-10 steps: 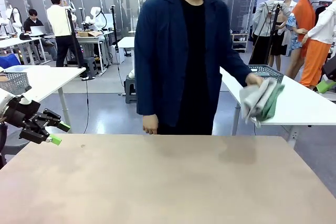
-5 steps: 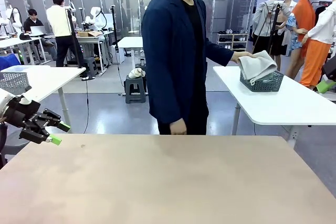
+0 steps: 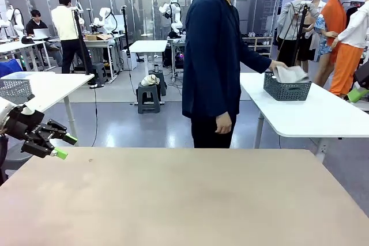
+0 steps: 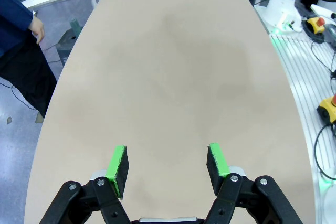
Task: Fold the towels and place them in the basket.
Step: Stack the folded Towel with hook on the right side of the table.
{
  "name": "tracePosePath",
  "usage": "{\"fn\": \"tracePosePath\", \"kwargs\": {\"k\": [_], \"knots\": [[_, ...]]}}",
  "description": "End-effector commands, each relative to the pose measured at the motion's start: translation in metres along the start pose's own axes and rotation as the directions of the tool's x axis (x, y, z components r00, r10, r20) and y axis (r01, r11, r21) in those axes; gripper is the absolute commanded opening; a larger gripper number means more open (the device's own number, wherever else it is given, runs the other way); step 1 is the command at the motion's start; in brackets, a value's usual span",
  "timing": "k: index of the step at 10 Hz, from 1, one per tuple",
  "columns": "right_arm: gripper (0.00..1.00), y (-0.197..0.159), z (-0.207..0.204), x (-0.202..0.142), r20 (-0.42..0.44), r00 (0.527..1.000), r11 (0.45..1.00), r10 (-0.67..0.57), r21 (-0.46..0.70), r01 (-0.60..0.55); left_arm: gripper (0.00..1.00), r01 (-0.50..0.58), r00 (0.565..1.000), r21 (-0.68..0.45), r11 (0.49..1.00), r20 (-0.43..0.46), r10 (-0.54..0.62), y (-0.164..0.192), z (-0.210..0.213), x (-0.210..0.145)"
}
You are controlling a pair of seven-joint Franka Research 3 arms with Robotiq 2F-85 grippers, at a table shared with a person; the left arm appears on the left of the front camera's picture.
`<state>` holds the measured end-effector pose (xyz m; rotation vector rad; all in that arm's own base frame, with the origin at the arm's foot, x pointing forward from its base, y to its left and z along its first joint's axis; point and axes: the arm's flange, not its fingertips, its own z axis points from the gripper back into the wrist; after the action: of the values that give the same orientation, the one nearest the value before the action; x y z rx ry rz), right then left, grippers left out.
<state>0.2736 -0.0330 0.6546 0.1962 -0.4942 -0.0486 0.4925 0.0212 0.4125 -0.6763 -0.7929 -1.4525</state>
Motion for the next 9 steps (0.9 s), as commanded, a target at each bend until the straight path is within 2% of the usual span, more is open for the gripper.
{"fn": "tracePosePath", "kwargs": {"k": [1,9], "knots": [[1.00,0.0015,0.0008,-0.0006,0.002,1.000,1.000,-0.014,-0.006,0.014,0.77,0.001,1.000,0.000,1.000,0.002,-0.001,-0.0004,0.0003,0.0002],[1.00,0.0015,0.0008,-0.0006,0.002,1.000,1.000,-0.014,-0.006,0.014,0.77,0.001,1.000,0.000,1.000,0.002,-0.001,-0.0004,0.0003,0.0002]]}}
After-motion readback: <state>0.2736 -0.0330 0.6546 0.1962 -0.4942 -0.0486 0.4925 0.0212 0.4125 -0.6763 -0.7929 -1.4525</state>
